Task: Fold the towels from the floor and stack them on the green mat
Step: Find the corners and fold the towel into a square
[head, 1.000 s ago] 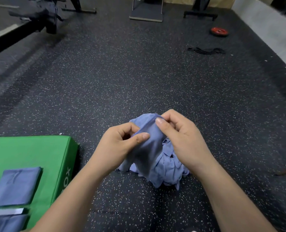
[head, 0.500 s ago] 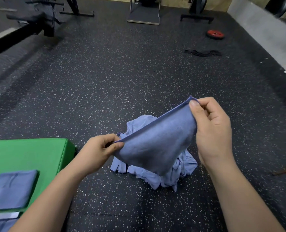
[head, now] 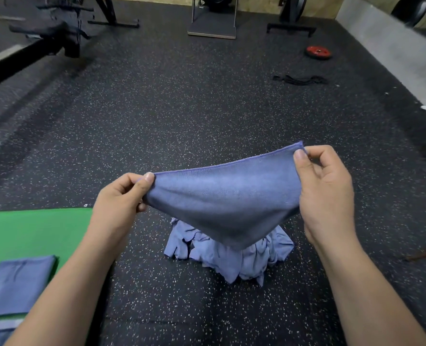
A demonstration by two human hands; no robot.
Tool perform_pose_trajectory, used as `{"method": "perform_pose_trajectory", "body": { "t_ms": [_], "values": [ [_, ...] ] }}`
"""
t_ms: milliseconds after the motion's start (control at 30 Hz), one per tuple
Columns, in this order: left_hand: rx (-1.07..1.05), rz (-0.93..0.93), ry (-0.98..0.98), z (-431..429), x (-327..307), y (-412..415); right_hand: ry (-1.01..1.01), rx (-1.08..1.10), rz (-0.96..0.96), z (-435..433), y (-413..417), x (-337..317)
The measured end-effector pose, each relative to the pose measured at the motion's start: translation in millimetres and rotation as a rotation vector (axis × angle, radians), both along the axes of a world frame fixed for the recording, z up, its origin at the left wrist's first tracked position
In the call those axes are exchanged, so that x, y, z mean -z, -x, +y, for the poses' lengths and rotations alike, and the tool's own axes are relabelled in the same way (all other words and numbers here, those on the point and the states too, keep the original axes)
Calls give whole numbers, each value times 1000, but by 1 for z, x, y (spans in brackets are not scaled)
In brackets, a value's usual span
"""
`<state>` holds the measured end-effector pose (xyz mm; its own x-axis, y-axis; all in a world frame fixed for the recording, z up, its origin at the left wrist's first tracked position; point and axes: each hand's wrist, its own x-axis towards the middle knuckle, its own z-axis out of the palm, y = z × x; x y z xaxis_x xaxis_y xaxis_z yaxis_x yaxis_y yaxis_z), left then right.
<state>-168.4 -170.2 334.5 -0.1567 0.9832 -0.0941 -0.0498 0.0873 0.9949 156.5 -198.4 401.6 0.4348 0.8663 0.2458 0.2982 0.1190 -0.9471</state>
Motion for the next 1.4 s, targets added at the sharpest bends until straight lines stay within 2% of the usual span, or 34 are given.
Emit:
{"method": "perform_pose_trajectory", "body": {
  "t_ms": [133,600,967,1400],
  "values": [
    [-46,-24,-22,-7,-8,-11,-11,3,-54,-4,13,0],
    [110,-4,-14,-33,-29,-58,19,-243,-200,-22,76,10],
    [199,55,-32,-44,-38,-63,-14,-333,-400,-28,92,21],
    [197,43,-24,-46,-45,-57,-91,-459,-421,-29,99,23]
  ]
}}
